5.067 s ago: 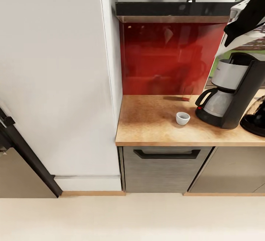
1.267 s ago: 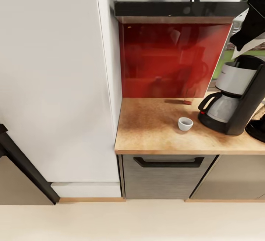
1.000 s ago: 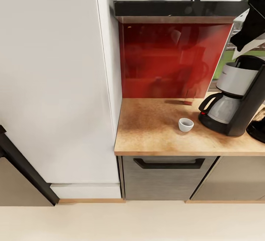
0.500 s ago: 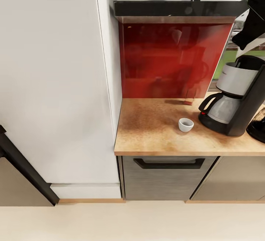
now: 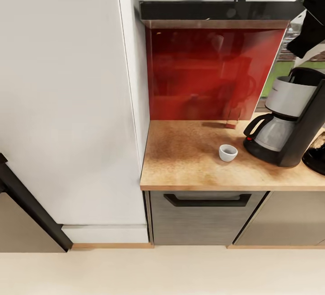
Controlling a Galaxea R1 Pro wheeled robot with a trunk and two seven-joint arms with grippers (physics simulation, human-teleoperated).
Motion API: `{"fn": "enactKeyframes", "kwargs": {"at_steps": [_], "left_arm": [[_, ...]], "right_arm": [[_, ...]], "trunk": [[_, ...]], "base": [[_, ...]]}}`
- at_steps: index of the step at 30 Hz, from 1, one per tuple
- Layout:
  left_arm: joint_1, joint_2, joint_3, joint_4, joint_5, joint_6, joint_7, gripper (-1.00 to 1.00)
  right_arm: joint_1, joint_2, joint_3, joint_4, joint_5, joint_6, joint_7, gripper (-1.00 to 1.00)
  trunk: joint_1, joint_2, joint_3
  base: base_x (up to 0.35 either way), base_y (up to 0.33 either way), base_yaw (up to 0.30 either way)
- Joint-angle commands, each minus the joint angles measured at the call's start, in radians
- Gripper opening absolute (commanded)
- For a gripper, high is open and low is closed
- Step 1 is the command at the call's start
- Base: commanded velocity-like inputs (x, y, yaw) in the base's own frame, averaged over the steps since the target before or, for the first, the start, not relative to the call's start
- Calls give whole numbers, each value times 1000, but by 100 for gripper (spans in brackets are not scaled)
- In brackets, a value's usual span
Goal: Set up a coffee station on the kitchen countertop: keep the coffee maker on the countertop, move the bottle of coffee from the kitchen shelf to the counter next to the coffee maker, place a paper coffee filter on top of the coffee maker, put the saucer next to the coffee maker with the coffee cup on the saucer, and place the electric kettle next to the coffee maker.
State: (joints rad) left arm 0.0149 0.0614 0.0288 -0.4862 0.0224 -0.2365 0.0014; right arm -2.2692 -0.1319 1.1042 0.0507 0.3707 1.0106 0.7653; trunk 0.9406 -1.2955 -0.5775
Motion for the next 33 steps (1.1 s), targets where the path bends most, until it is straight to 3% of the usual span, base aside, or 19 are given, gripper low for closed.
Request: {"fn": "enactKeyframes", "kwargs": {"at_steps": [1,33], "left_arm": [[0,0,0,-1,2,-1,0,100],[0,0,0,-1,2,-1,0,100]], "right_arm": [[-1,0,-2,0,7,2,4,-100],[22,0,-3,0,7,2,-11,-100]], "trunk": [[0,0,-1],[0,0,-1]], "base": [[0,0,0],[42,-25,0]]}}
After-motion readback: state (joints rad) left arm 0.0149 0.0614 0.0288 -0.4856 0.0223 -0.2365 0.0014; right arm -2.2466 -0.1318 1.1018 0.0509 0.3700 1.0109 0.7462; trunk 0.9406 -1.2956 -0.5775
